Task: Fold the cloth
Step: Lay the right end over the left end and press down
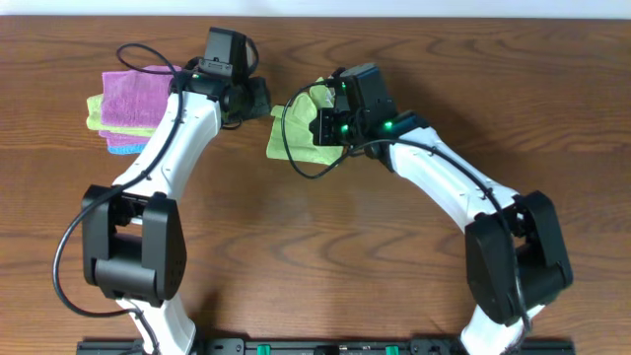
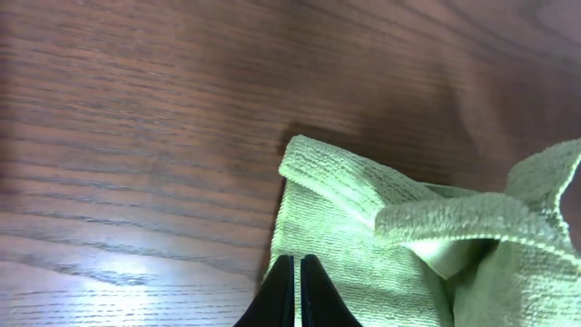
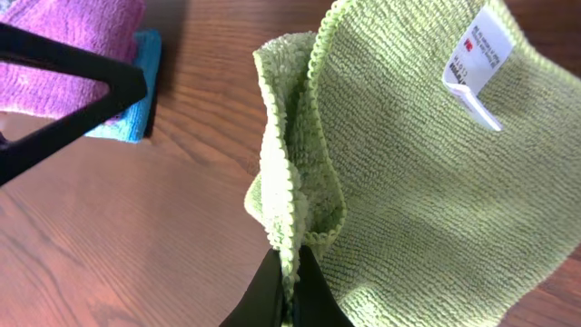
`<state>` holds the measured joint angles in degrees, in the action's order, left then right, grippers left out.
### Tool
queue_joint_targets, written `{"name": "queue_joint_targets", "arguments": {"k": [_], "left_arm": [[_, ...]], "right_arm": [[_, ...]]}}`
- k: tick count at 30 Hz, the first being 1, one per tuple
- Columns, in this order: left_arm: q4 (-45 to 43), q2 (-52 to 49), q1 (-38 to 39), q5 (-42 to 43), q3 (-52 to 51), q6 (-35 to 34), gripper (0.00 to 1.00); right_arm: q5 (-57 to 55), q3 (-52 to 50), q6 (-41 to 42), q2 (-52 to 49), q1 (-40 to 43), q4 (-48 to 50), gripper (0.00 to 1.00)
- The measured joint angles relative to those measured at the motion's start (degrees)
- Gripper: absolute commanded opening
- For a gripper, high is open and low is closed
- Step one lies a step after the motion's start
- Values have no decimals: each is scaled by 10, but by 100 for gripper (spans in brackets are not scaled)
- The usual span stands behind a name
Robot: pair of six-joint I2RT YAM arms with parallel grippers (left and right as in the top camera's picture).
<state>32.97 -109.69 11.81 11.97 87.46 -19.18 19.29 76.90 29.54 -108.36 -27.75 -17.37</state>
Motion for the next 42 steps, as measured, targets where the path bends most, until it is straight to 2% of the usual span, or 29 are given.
{"name": "queue_joint_targets", "arguments": {"k": [12,36,42], "left_arm": [[5,3,-2,0,0,2,6],[13,3,-30,0,0,10,6],[14,3,-30,0,0,10,6]], "right_arm": [[-9,7,0,-5,-4,10,1],[-11,69,0,-107,-42,19,1],[-11,115,0,-142,-46,18,1]]}}
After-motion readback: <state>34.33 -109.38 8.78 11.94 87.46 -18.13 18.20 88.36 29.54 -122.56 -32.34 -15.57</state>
